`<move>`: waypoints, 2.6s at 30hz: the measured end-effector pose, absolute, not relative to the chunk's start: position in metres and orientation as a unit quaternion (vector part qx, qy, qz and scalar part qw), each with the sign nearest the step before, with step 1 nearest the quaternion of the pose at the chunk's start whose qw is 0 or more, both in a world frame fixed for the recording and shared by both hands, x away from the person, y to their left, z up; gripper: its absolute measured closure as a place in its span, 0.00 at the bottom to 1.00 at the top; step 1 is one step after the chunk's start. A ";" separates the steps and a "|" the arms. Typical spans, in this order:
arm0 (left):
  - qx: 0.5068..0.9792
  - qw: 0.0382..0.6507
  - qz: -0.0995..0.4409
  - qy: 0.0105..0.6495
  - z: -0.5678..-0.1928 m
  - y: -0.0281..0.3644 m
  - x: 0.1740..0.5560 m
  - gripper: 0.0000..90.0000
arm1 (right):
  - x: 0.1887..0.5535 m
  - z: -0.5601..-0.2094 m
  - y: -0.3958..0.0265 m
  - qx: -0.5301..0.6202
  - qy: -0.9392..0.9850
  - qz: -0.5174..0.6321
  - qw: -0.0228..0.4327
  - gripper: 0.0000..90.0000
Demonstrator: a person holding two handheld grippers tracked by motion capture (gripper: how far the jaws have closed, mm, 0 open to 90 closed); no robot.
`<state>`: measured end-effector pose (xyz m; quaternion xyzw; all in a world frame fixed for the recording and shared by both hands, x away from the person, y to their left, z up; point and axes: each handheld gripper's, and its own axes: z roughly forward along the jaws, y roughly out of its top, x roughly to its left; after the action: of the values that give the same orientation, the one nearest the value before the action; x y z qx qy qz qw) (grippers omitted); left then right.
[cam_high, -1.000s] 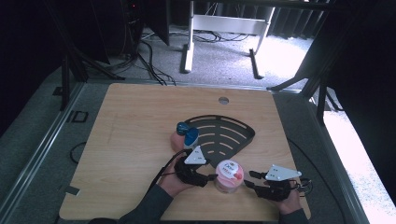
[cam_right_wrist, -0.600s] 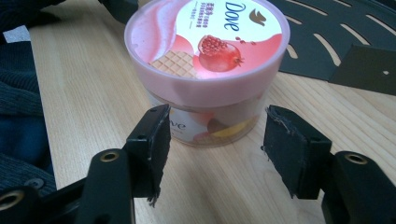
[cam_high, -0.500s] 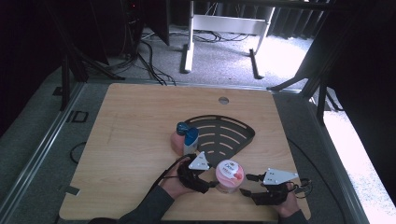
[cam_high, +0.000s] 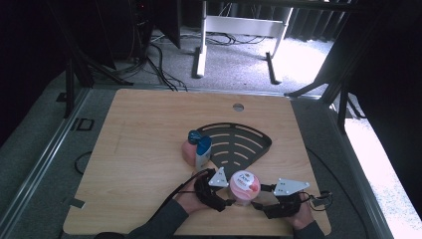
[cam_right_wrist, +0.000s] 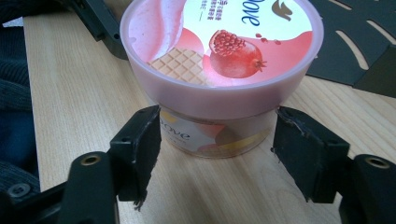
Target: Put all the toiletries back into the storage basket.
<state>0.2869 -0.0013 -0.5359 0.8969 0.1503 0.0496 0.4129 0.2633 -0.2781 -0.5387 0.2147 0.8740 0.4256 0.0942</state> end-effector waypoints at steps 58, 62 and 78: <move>0.891 0.419 0.078 0.156 -0.534 -0.011 0.280 0.24 | 0.267 -0.534 -0.274 0.207 0.877 0.422 0.098 0.26; 0.891 0.419 0.077 0.157 -0.534 -0.011 0.279 0.25 | 0.267 -0.534 -0.274 0.206 0.878 0.422 0.096 0.26; 0.894 0.414 0.092 0.147 -0.523 -0.014 0.275 0.25 | 0.263 -0.527 -0.276 0.208 0.876 0.424 0.099 0.25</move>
<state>0.2754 -0.0142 -0.5226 0.8937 0.1470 0.0920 0.4137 0.2633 -0.2761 -0.5269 0.2077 0.8760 0.4239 0.0990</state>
